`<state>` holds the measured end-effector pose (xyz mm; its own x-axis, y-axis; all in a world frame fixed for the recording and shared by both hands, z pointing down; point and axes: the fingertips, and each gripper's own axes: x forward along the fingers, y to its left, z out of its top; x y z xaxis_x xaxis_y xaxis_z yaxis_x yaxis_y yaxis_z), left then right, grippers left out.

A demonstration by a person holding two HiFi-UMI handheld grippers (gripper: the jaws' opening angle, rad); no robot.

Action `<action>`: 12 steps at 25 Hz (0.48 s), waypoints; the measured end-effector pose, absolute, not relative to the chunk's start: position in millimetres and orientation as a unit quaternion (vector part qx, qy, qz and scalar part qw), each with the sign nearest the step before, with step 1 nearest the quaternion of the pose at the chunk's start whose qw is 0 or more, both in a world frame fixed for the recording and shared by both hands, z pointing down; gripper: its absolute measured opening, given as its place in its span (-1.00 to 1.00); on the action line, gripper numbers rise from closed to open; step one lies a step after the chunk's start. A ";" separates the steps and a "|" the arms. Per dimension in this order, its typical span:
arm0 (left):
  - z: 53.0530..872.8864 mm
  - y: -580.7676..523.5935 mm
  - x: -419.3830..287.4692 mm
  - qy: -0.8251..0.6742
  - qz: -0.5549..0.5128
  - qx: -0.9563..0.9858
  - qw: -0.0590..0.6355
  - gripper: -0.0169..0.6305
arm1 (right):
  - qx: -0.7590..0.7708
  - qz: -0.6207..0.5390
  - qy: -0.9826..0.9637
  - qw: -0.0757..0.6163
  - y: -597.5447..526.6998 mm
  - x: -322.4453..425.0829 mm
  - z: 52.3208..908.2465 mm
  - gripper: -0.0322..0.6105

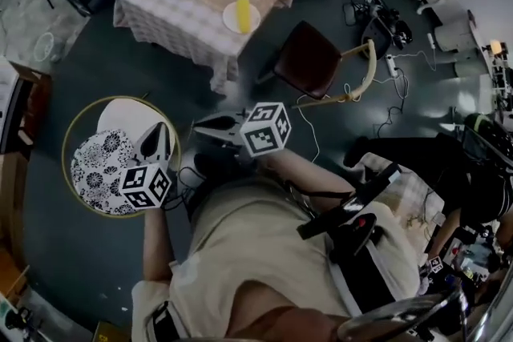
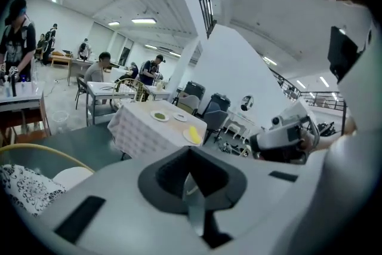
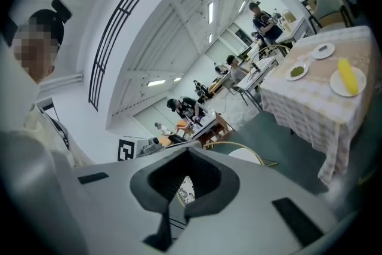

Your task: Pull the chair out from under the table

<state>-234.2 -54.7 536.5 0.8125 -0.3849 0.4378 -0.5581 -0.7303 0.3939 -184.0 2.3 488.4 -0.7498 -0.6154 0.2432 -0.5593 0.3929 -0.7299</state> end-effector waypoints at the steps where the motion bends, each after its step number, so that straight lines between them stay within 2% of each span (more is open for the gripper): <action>1: 533.0 -50.6 -235.7 -0.255 0.158 0.917 0.263 -0.93 | -0.358 -0.424 0.831 0.039 8.0 -184.1 488.0 -0.86; 5: 499.3 -43.1 -233.4 -0.240 0.116 0.938 0.221 -0.92 | -0.364 -0.389 0.845 0.042 13.2 -190.9 474.4 -0.86; 8: 470.8 -43.3 -234.2 -0.243 0.093 0.948 0.182 -0.93 | -0.364 -0.338 0.868 0.013 12.9 -201.0 461.5 -0.86; 12: 445.7 -42.8 -237.9 -0.257 0.079 0.949 0.167 -0.93 | -0.355 -0.279 0.892 -0.011 11.7 -206.0 440.2 -0.87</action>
<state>-237.9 -42.8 445.7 0.8552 -0.4616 0.2356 -0.5143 -0.8120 0.2759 -206.0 11.7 440.2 -0.7480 -0.6269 0.2178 -0.6395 0.5931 -0.4892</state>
